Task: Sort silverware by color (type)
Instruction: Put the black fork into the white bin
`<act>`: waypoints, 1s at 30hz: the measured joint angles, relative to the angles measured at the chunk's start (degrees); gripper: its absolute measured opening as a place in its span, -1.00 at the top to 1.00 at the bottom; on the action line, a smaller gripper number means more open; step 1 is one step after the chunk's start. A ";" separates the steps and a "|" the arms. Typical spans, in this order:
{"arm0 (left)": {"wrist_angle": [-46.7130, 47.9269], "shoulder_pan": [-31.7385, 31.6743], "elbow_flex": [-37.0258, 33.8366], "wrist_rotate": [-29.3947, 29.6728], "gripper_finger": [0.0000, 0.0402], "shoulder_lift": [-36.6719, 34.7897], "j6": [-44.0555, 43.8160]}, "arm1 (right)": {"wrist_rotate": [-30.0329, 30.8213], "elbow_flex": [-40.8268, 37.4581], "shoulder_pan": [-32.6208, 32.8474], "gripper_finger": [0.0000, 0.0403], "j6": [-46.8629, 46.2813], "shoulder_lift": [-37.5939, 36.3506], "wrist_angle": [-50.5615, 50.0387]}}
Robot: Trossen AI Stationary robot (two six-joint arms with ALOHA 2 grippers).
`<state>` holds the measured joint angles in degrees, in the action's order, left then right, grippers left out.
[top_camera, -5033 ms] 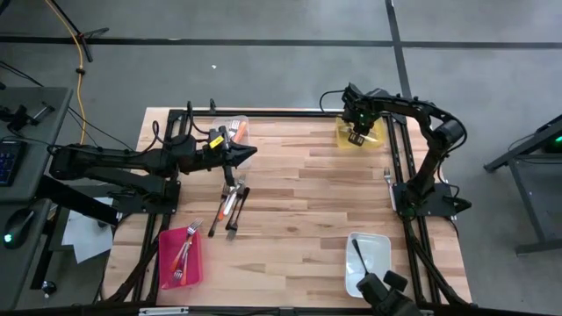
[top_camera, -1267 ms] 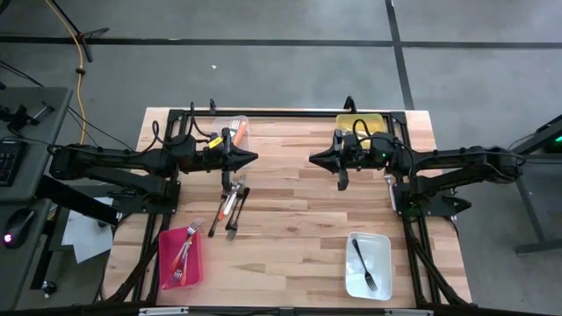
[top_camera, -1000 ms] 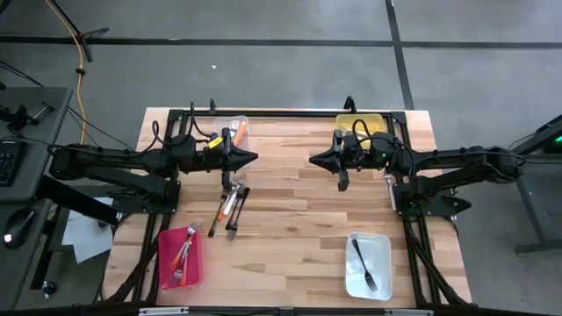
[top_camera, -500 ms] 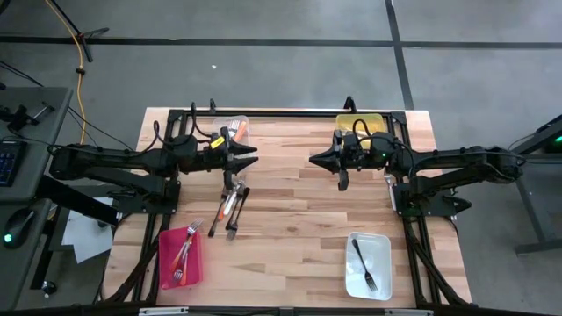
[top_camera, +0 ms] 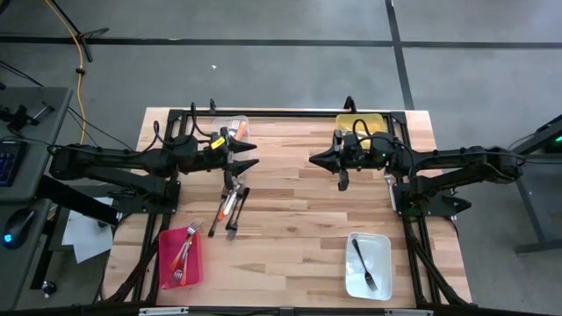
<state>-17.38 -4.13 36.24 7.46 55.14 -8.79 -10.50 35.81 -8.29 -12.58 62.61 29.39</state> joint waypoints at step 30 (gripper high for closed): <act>47.18 2.28 -12.62 0.69 -0.07 1.22 -52.80 | -1.71 0.00 -0.03 1.00 -0.40 -0.02 -4.14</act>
<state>29.80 -1.85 23.62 8.15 56.36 -61.59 -12.22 35.81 -8.33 -12.98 62.59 25.24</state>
